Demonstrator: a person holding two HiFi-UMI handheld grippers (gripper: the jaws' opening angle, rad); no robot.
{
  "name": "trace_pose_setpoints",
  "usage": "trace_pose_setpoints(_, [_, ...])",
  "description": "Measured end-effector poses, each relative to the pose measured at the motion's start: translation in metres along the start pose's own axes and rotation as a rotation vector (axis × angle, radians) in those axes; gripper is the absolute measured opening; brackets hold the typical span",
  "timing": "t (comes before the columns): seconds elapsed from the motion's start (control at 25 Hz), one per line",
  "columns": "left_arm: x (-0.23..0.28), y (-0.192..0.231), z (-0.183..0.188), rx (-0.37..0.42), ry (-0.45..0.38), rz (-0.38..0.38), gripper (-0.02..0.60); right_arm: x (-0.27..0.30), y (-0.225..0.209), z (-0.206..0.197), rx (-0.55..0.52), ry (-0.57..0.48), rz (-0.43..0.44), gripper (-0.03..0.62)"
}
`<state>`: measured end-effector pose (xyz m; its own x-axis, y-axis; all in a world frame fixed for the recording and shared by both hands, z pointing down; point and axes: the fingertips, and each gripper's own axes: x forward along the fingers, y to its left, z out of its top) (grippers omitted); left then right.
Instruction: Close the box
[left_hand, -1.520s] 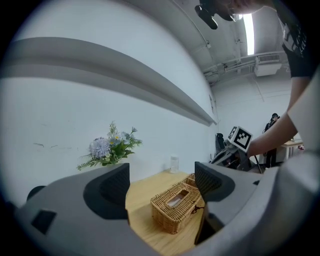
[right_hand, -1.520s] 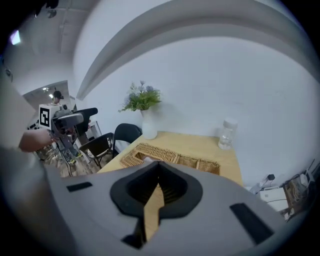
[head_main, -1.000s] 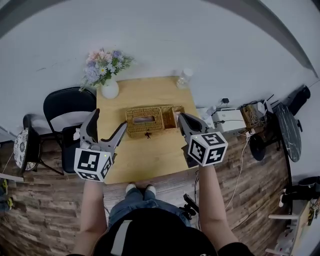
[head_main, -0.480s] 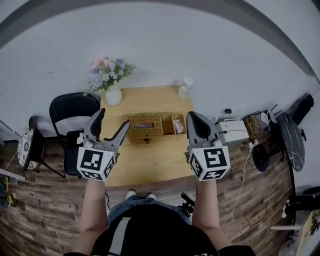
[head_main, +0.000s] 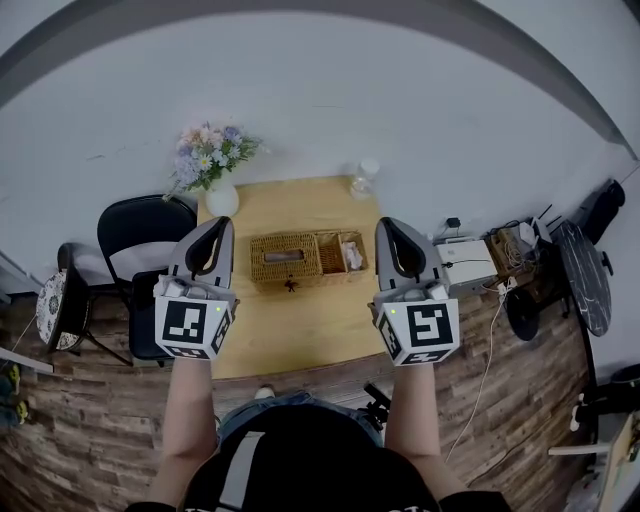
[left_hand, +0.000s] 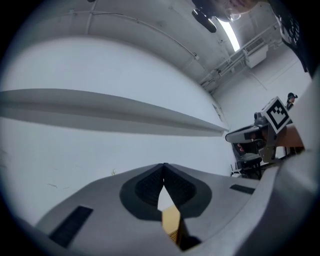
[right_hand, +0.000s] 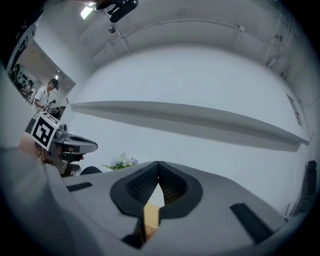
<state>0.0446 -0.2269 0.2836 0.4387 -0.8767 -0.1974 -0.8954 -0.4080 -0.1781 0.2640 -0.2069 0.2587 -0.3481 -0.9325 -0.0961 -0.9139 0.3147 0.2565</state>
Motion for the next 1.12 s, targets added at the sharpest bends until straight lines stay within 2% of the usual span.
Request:
trace_pose_setpoints(0.4, [0.008,0.017,0.019,0.044,0.006,0.039,0.012,-0.001,-0.007,0.007,-0.023,-0.001,-0.027,0.014])
trace_pose_setpoints(1.12, [0.018,0.019,0.018,0.096,0.042,-0.003,0.012,0.007,-0.003,0.010,-0.031,0.026,-0.033,0.012])
